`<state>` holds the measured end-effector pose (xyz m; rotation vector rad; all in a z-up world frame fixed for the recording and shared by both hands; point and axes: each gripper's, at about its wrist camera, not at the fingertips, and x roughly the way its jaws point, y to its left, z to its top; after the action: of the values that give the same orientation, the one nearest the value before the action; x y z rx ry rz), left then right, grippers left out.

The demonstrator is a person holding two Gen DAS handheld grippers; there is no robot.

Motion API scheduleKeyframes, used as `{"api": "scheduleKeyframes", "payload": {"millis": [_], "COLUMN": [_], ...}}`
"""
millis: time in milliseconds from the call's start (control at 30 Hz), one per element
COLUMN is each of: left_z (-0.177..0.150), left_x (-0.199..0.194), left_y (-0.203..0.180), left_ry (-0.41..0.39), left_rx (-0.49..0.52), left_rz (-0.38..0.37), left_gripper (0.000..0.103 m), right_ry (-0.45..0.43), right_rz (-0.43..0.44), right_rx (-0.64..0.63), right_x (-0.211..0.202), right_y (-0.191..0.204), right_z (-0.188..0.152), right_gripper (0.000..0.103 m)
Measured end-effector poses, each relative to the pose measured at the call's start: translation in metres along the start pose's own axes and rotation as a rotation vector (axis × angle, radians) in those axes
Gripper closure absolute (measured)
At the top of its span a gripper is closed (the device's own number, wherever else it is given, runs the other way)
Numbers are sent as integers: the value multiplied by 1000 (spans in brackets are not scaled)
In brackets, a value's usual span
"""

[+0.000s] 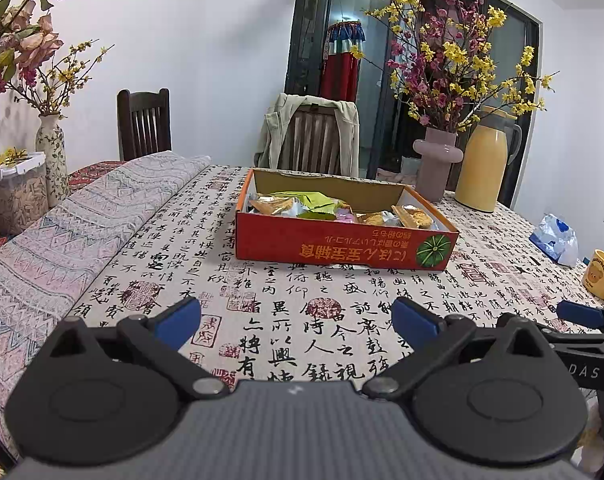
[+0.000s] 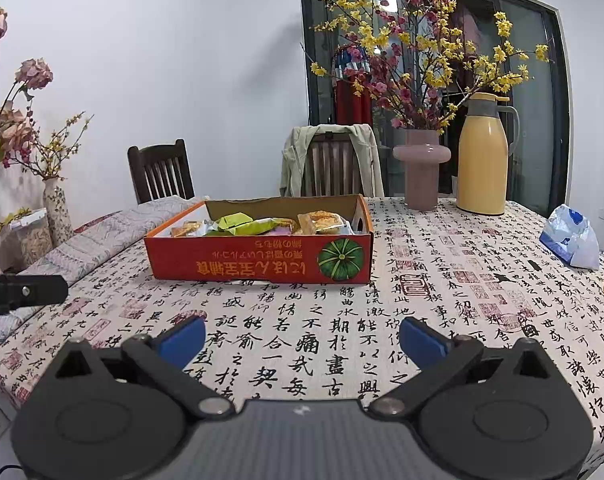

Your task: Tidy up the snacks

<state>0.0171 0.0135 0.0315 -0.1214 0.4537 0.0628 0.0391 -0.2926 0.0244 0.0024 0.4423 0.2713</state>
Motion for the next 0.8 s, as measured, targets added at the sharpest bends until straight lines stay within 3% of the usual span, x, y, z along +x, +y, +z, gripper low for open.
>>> {"api": "scheduleKeyframes", "payload": {"millis": [800], "left_z": [0], "left_x": [-1], "left_y": [0], "left_ry": [-3], "left_rx": [-1], "left_rz": [0], "left_gripper": [0], "right_ry": [6], "right_rz": [0], "right_rx": [0], "right_x": [-1], "right_y": [0], "right_z": [-2], "right_gripper": [0]}}
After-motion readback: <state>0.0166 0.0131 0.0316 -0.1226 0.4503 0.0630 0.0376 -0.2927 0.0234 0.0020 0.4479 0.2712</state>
